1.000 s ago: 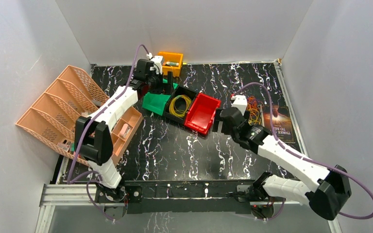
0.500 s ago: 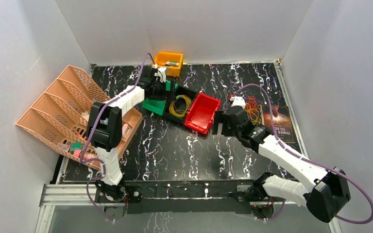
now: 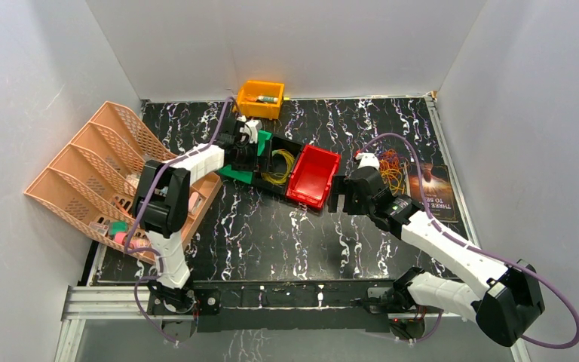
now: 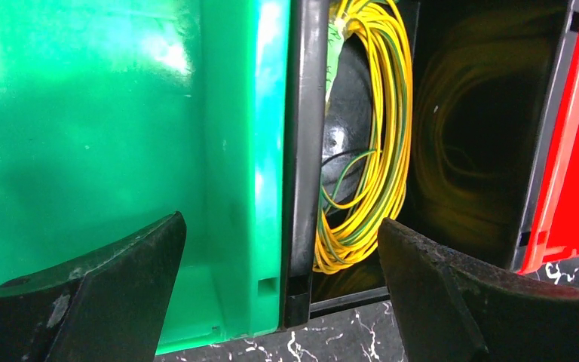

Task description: Untangle the cables

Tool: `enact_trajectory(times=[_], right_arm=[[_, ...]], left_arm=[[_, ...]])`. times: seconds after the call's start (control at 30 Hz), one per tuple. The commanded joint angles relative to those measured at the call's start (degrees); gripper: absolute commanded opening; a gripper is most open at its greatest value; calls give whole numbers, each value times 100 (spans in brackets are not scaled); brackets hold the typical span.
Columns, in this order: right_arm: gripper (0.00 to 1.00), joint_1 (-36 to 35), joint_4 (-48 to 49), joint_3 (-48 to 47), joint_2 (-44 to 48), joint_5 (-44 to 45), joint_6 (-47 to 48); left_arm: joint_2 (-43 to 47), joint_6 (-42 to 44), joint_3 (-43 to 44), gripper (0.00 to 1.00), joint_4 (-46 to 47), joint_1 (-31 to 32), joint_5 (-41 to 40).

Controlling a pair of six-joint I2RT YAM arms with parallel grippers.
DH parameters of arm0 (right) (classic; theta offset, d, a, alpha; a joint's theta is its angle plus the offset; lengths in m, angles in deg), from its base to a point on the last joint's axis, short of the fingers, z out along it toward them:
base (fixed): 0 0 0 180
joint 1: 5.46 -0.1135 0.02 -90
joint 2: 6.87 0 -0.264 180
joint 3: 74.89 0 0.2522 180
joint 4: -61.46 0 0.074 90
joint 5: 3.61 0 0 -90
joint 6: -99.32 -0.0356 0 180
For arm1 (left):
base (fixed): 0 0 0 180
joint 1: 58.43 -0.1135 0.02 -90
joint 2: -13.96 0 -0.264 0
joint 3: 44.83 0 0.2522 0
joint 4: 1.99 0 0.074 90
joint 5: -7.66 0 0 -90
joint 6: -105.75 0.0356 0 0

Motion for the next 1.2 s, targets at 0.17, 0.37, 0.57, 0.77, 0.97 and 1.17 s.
enact_trajectory(times=[0.17,0.37,0.57,0.77,0.97,1.17], right_arm=[[98,18,360,60,-35,-120,30],[98,20,405,41,-126,-86,32],[98,28,431,-8,-182,-75,59],[98,28,356,1,-108,116,25],[98,145,256,-99,-41,514,30],[98,641,251,-536,-370,183,362]], left_arm=[[1094,-185,-639,98,-2,16,152],[1357,-308,-936,98,10,317,109],[1195,-392,-1075,98,45,700,-3],[1171,-527,-1128,98,139,1029,-117],[1613,-676,-1557,98,203,1070,-261],[2159,-764,-2307,98,209,1076,-408]])
